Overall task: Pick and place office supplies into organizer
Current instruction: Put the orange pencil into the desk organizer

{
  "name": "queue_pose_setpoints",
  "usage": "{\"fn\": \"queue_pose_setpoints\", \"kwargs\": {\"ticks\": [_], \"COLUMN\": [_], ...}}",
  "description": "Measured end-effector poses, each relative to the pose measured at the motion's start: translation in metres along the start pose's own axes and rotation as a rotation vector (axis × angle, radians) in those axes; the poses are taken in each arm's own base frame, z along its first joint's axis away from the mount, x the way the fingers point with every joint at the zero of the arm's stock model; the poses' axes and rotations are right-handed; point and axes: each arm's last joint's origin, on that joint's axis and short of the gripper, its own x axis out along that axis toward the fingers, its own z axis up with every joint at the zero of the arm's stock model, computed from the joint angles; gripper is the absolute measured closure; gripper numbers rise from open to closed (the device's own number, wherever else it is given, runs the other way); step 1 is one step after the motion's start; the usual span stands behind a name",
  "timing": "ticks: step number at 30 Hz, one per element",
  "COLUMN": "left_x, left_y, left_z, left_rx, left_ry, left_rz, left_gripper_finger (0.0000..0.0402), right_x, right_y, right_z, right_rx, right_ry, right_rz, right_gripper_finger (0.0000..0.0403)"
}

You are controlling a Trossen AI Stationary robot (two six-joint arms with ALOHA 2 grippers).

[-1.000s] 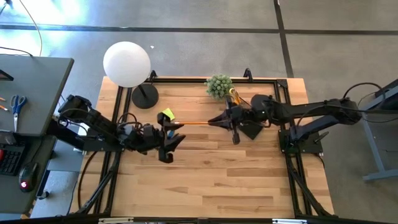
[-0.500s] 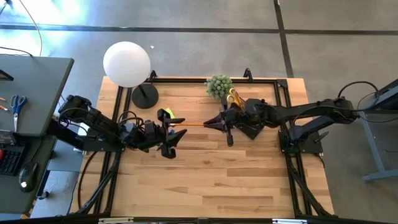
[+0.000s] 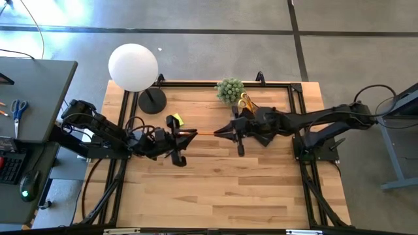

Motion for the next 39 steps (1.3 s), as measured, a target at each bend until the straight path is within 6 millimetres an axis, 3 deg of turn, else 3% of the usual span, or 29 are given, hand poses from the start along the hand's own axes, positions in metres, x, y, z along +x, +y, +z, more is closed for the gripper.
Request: {"fn": "queue_pose_setpoints", "kwargs": {"ticks": [5, 10, 19, 24, 39], "left_x": [0.000, 0.002, 0.024, 0.031, 0.032], "left_y": [-0.001, -0.003, -0.017, -0.020, -0.019], "left_z": [-0.007, -0.015, -0.011, -0.010, -0.009], "left_rx": [0.042, 0.090, 0.181, 0.213, 0.200], "left_ry": [0.064, 0.155, 0.326, 0.412, 0.402], "left_rz": [-0.004, 0.014, -0.006, 0.004, 0.051], "left_gripper_finger": [0.0393, 0.0388, 0.0393, 0.0397, 0.0394], "right_x": [0.011, 0.022, 0.047, 0.062, 0.089], "right_y": [0.001, 0.005, 0.008, 0.011, 0.019], "right_z": [-0.017, -0.033, -0.060, -0.066, -0.084], "right_rx": [0.023, 0.029, 0.042, 0.038, 0.059], "right_ry": [0.105, 0.186, 0.242, 0.165, 0.039], "right_rz": [0.013, 0.026, 0.060, 0.065, -0.008], "right_gripper_finger": [0.0364, 0.0318, 0.0260, 0.0260, 0.0285]}}
